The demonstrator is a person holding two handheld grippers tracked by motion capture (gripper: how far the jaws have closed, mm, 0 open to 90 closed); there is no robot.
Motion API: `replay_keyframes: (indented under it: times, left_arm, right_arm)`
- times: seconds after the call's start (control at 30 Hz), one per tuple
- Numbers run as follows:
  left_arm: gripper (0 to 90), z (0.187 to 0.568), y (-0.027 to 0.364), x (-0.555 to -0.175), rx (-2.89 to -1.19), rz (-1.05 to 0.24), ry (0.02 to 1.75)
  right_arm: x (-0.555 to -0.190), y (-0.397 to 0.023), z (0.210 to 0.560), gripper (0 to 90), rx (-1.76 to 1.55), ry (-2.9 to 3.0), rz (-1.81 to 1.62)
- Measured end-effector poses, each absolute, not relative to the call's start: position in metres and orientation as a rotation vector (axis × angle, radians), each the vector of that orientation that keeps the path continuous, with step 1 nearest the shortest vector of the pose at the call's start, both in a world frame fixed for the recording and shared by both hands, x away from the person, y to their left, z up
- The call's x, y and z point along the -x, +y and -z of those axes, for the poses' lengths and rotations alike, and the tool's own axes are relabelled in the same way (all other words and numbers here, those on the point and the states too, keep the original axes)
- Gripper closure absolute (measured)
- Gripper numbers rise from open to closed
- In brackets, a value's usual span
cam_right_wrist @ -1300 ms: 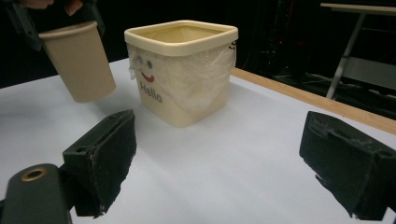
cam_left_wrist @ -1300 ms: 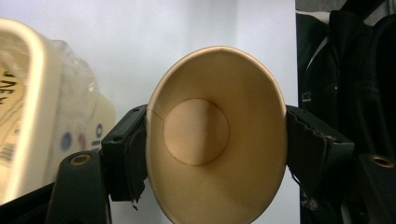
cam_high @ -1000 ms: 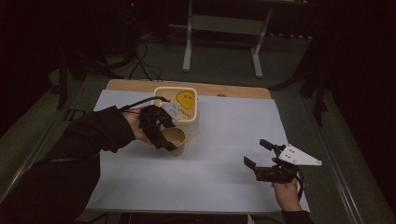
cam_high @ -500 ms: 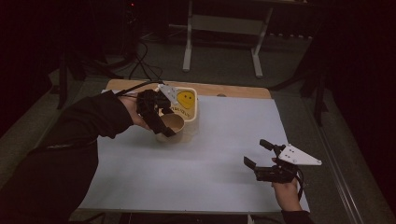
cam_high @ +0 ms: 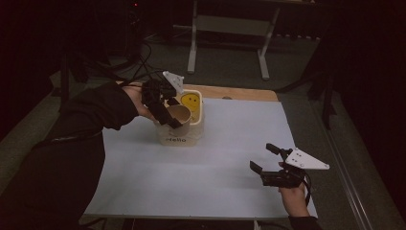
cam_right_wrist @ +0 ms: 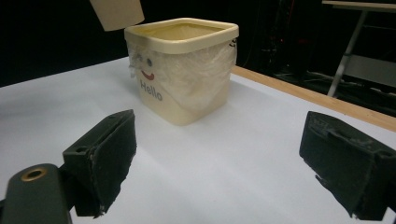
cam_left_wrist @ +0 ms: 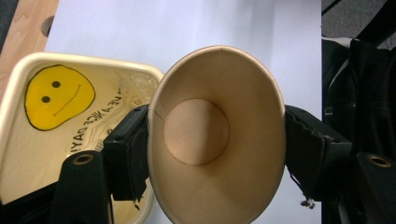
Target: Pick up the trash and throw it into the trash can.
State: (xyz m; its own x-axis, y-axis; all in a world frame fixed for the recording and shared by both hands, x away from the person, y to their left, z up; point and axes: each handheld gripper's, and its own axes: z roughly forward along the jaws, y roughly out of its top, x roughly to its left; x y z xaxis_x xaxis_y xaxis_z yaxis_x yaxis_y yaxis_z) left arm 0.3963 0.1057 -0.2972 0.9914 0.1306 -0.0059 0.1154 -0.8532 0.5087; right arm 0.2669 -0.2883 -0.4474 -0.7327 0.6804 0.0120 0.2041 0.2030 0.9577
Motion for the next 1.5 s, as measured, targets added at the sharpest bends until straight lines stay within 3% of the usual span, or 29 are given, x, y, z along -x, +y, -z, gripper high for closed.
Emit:
replay_keyframes:
  times: [0.87,1.5]
  left_arm:
    - [32.1,0.255,0.105,-0.441,-2.630,-0.069,0.180]
    - [33.1,0.268,0.104,-0.474,-2.638,-0.034,0.201]
  right_arm:
    - [-0.267,-0.288,0.449,10.5,-0.824,2.082,-1.541]
    - [-0.267,-0.288,0.449,10.5,-0.819,2.083,-1.548]
